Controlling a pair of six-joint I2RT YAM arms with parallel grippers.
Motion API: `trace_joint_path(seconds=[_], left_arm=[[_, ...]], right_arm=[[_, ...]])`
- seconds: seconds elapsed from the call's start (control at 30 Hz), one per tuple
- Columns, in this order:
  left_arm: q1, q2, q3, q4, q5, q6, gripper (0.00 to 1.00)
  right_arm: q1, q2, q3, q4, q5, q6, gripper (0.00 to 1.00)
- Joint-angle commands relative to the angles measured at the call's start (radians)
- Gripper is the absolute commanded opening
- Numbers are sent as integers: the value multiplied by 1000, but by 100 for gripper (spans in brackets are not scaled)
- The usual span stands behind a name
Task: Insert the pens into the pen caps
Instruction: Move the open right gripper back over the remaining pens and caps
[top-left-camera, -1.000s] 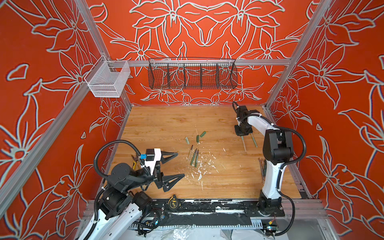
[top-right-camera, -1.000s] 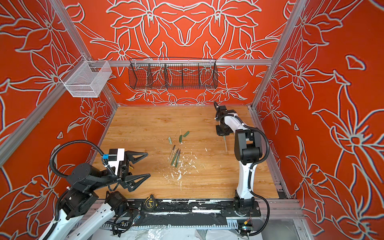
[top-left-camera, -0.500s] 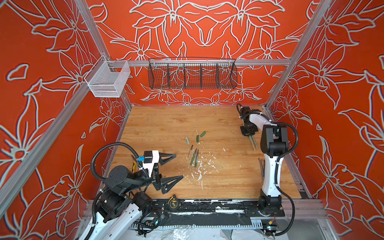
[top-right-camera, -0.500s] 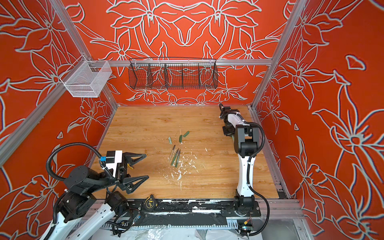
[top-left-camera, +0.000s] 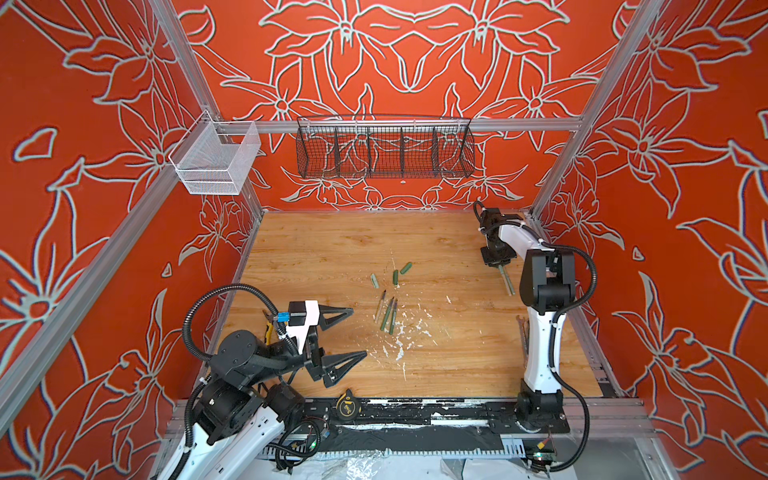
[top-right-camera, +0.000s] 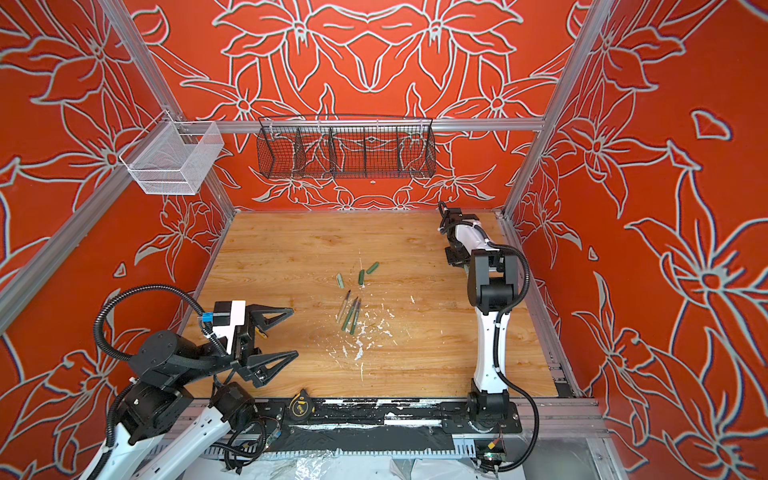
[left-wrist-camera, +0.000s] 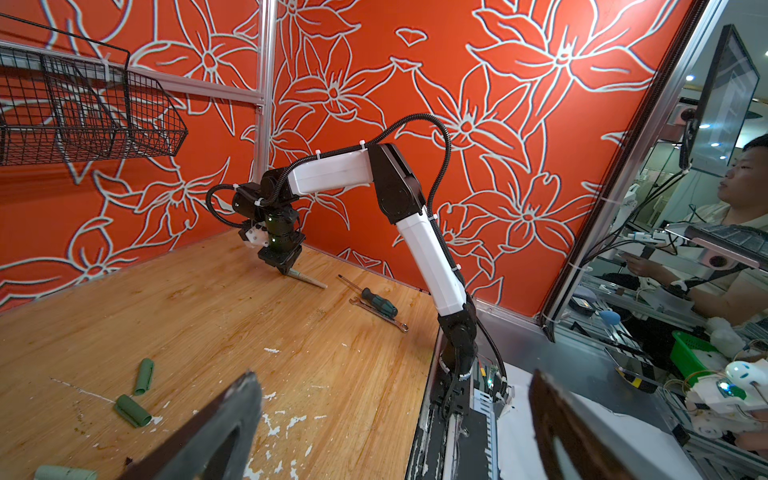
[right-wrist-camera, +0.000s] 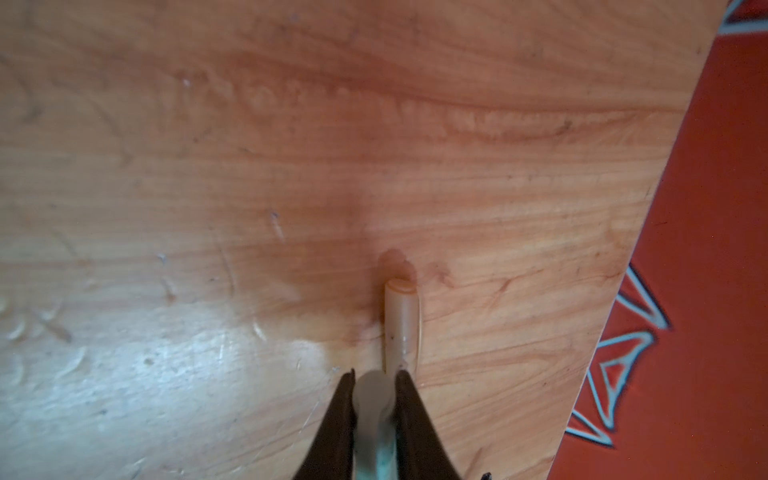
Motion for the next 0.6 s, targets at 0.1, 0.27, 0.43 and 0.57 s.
trace_joint_path(seconds=[0.1,0.27,0.43,0.57], left_arm=[[0,1,-2,11,9,10,97],[0,13,-3,21,14,6,97],[-1,22,-7,31,8,-1,97],[0,36,-7,24,8,-14,97]], right_arm=[[-1,22,30,-44,18,-3,37],[11,-21,48,-56,11,4,45],[58,-123,19,-43,-50,25,66],[124,-226,-59,3,-152,61,83]])
